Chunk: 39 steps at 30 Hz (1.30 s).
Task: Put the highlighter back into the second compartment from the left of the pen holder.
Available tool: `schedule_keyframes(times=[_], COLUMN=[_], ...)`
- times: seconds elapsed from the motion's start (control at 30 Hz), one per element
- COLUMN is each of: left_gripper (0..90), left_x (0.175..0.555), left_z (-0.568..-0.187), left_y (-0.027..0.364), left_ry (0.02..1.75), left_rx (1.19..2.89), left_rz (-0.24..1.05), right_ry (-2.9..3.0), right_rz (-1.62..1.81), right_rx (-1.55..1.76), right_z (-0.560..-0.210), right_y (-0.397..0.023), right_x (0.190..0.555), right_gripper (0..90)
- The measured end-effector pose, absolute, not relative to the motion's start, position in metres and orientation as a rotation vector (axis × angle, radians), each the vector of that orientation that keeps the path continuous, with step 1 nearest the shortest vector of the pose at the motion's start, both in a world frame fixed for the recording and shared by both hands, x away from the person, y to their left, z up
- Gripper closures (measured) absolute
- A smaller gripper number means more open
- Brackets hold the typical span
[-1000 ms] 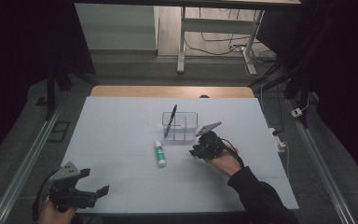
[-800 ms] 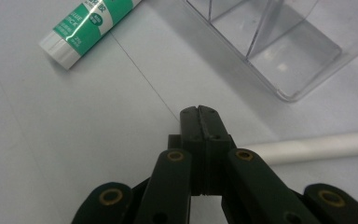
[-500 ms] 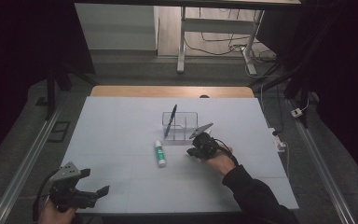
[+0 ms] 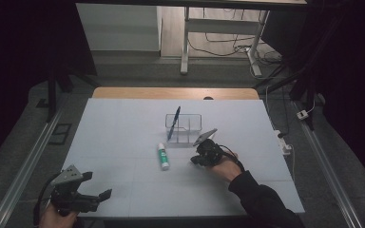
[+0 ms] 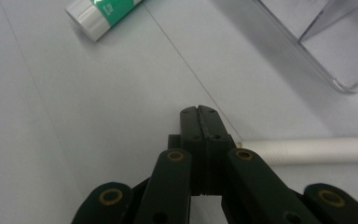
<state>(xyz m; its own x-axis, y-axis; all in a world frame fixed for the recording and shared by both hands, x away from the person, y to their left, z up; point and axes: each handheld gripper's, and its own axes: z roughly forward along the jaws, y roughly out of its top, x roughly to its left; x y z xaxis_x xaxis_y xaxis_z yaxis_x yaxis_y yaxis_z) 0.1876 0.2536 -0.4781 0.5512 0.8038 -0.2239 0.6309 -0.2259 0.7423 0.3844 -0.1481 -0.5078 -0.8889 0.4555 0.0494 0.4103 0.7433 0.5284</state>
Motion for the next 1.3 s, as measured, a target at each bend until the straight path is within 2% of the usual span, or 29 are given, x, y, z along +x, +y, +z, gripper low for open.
schedule_keyframes(times=[0.8,1.07,1.3], left_gripper=[1.1,1.2,1.3], left_x=[0.188,0.188,0.188], left_z=[-0.478,-0.478,-0.478], left_y=[0.253,0.252,0.252], left_ry=[1.161,1.162,1.162], left_rx=[1.957,1.96,1.96], left_rz=[0.263,0.262,0.262], right_ry=[2.818,2.803,2.797], right_rz=[0.787,0.882,0.829], right_rx=[0.778,0.748,0.709], right_z=[-0.507,-0.504,-0.511], right_y=[-0.181,-0.165,-0.151], right_x=[0.393,0.39,0.39], right_gripper=[89.4,89.4,89.4])
